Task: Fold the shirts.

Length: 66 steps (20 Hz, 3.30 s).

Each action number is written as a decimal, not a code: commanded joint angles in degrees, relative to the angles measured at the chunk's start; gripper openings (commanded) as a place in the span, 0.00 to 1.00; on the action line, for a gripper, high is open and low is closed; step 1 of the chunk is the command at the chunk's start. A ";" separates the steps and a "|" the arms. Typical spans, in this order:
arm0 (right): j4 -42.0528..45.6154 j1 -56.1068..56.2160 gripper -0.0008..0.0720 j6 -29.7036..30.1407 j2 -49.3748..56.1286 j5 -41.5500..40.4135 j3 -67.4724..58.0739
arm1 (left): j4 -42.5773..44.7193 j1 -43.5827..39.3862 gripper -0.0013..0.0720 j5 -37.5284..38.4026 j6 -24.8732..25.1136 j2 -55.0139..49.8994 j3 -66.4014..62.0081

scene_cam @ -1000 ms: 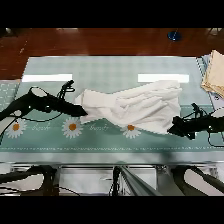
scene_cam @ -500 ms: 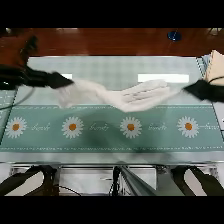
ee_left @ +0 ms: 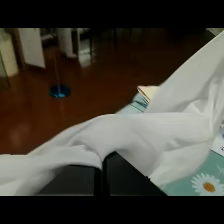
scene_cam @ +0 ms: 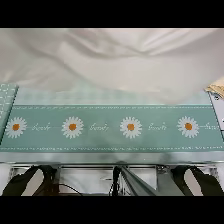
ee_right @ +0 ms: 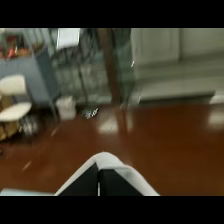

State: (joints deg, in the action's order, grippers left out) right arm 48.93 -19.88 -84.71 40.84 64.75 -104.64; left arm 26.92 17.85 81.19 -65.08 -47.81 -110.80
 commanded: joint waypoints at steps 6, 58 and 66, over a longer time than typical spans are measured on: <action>14.69 0.04 0.04 -6.54 0.07 25.90 -16.35 | 27.54 4.02 0.05 14.25 -16.94 12.37 -9.90; 71.54 17.03 0.68 -10.56 33.83 9.07 26.69 | 32.89 -0.83 0.84 -24.83 1.51 -31.65 39.52; 43.28 3.28 0.68 -3.02 33.81 9.18 32.61 | 20.11 6.64 0.84 -10.58 6.03 -39.60 48.15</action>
State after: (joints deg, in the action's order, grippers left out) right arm 98.59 -13.93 -90.87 74.85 72.93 -74.19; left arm 51.59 23.05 64.42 -59.57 -83.79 -63.96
